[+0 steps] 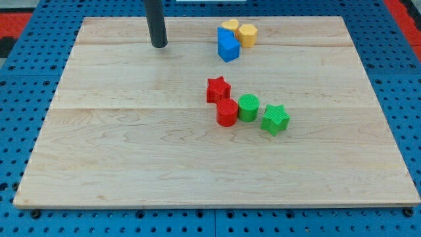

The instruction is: Move your arm towards the red star

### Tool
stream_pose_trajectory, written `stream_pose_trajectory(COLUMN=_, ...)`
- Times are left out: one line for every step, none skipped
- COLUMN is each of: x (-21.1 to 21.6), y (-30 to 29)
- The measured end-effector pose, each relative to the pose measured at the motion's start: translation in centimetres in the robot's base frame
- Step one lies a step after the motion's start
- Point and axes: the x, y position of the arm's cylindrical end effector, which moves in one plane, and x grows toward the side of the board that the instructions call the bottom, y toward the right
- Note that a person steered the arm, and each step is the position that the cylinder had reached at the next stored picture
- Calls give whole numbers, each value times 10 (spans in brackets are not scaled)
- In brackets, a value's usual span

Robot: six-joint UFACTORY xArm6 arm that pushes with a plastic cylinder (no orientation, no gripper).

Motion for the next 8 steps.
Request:
stream_pose_trajectory(x=0, y=0)
stream_pose_trajectory(x=0, y=-1)
stream_pose_trajectory(x=-2, y=4)
stream_pose_trajectory(x=21, y=13)
stream_pose_trajectory(x=36, y=23)
stream_pose_trajectory(x=36, y=19)
stream_pose_trajectory(x=36, y=14)
stream_pose_trajectory(x=36, y=14)
